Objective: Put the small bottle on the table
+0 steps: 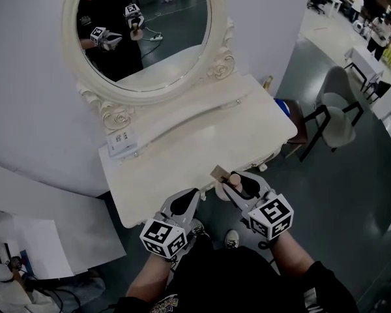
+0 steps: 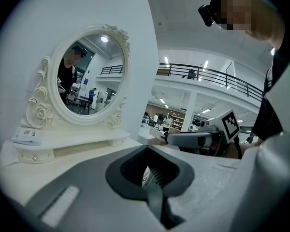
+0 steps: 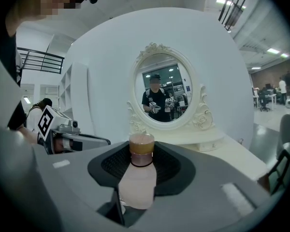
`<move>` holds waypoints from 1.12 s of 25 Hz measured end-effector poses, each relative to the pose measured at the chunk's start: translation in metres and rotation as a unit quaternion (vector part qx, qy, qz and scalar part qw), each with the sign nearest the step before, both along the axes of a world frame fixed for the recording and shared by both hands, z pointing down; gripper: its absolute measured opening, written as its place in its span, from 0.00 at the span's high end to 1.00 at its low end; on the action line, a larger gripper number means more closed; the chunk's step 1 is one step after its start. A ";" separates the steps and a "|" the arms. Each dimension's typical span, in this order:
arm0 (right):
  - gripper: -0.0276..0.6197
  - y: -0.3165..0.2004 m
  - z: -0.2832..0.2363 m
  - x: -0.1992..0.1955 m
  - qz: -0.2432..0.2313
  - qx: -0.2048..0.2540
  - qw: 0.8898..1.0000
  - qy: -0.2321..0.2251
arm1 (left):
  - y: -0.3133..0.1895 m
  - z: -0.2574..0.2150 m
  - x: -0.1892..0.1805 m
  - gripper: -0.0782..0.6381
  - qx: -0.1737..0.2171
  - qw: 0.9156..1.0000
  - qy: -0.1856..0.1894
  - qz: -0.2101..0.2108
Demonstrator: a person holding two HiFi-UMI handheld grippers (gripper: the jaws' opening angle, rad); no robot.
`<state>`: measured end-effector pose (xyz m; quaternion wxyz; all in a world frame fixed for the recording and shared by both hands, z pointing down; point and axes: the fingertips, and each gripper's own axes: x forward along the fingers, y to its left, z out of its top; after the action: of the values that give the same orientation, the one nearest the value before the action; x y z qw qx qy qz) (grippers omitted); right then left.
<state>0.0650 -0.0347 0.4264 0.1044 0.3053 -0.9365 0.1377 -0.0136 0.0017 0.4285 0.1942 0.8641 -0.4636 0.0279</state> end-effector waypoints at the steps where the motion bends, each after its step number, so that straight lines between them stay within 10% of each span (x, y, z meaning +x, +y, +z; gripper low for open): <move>1: 0.70 -0.001 0.000 -0.002 0.003 -0.001 1.000 0.000 | -0.001 -0.001 -0.002 0.89 0.000 1.000 0.000 0.002; 28: 0.70 -0.051 0.013 -0.067 0.032 -0.018 0.999 0.001 | -0.051 0.011 -0.070 0.89 -0.011 0.999 0.006 0.031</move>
<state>-0.0024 -0.0855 0.4392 0.1066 0.3335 -0.9234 0.1575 -0.0833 -0.0488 0.4396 0.2053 0.8760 -0.4351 0.0335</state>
